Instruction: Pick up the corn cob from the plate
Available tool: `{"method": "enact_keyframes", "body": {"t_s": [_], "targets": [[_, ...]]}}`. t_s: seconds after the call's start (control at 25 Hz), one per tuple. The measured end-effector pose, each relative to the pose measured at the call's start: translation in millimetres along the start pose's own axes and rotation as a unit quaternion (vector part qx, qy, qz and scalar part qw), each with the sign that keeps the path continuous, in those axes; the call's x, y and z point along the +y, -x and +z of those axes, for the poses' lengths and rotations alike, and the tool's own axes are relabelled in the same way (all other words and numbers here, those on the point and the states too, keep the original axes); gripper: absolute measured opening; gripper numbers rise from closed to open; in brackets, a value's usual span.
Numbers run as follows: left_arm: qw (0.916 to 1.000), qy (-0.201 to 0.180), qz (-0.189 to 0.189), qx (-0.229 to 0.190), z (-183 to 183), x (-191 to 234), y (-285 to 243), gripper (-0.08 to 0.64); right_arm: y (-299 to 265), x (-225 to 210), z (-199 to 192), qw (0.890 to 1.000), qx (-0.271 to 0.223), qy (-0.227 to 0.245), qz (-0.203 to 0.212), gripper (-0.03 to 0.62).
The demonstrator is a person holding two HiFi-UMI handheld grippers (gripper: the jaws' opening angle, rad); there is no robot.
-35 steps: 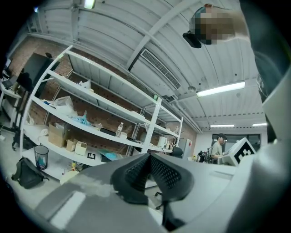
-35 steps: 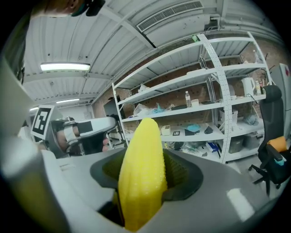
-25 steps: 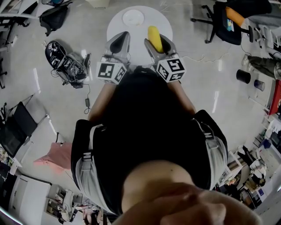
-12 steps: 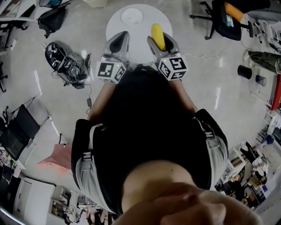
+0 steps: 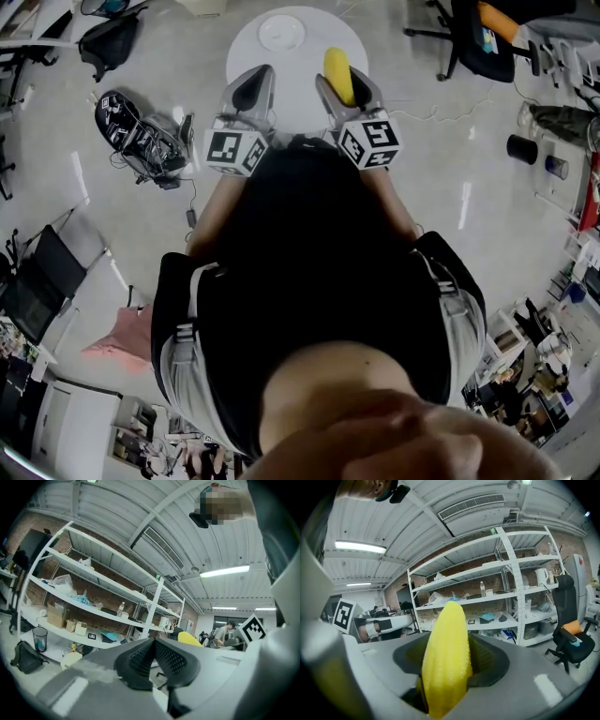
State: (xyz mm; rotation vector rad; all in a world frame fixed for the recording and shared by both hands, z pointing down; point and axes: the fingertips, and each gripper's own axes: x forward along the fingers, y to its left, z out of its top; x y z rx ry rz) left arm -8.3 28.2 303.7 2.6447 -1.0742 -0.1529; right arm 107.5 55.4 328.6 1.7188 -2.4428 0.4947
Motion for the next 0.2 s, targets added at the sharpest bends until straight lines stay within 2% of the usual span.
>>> {"method": "enact_keyframes", "body": {"t_s": [0.2], "targets": [[1.0,0.0,-0.002,0.003,-1.4,-0.5,-2.1,0.002,-0.1,-2.2,-0.3,1.0,0.0,-0.001,-0.002,0.235]]}}
